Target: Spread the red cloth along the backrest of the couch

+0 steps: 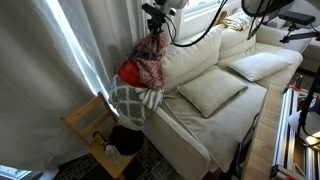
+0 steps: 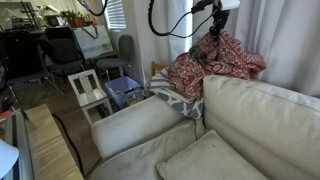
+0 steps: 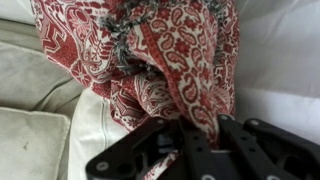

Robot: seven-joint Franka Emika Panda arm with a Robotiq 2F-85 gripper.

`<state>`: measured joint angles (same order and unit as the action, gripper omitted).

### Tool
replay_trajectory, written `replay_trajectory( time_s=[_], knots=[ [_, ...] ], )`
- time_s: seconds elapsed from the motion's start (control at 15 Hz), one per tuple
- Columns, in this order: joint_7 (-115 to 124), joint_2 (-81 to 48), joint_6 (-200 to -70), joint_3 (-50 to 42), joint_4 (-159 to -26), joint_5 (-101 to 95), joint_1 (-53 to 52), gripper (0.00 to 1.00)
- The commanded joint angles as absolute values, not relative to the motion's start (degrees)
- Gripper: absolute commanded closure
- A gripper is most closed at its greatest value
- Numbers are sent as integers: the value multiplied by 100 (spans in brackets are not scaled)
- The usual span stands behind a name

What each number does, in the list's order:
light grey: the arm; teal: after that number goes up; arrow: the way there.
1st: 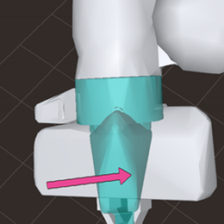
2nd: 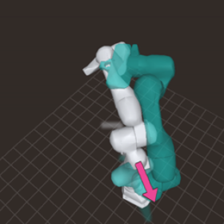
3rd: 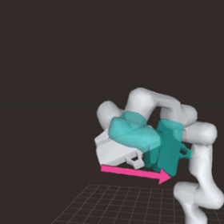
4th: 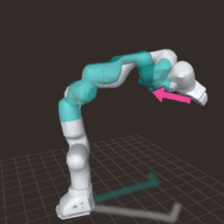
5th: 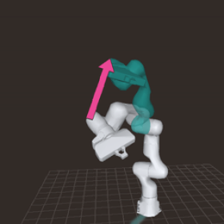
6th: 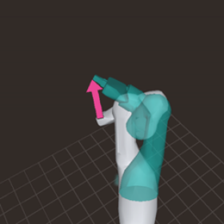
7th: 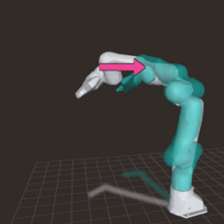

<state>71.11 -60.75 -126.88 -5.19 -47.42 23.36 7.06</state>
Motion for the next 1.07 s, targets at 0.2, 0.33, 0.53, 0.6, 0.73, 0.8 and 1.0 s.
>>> replay_trajectory(
  time_s=[0.2, 0.33, 0.53, 0.6, 0.73, 0.8, 1.0],
  knots=[
    [7912, -6118, -13028, -1489, -4430, 1860, 845, 97],
    [8149, -6127, -13180, -1799, -4277, 1875, 981, 97],
    [8024, -6051, -13218, -1890, -4406, 2024, 1002, 88],
    [8081, -6049, -13255, -2005, -4359, 2024, 1080, 88],
    [8098, -6050, -13259, -2063, -4334, 2024, 1162, 88],
    [8108, -6052, -13259, -2063, -4334, 2024, 1158, 88],
    [8507, -6215, -13442, -2256, -4169, 1948, 1151, 97]
  ],
)
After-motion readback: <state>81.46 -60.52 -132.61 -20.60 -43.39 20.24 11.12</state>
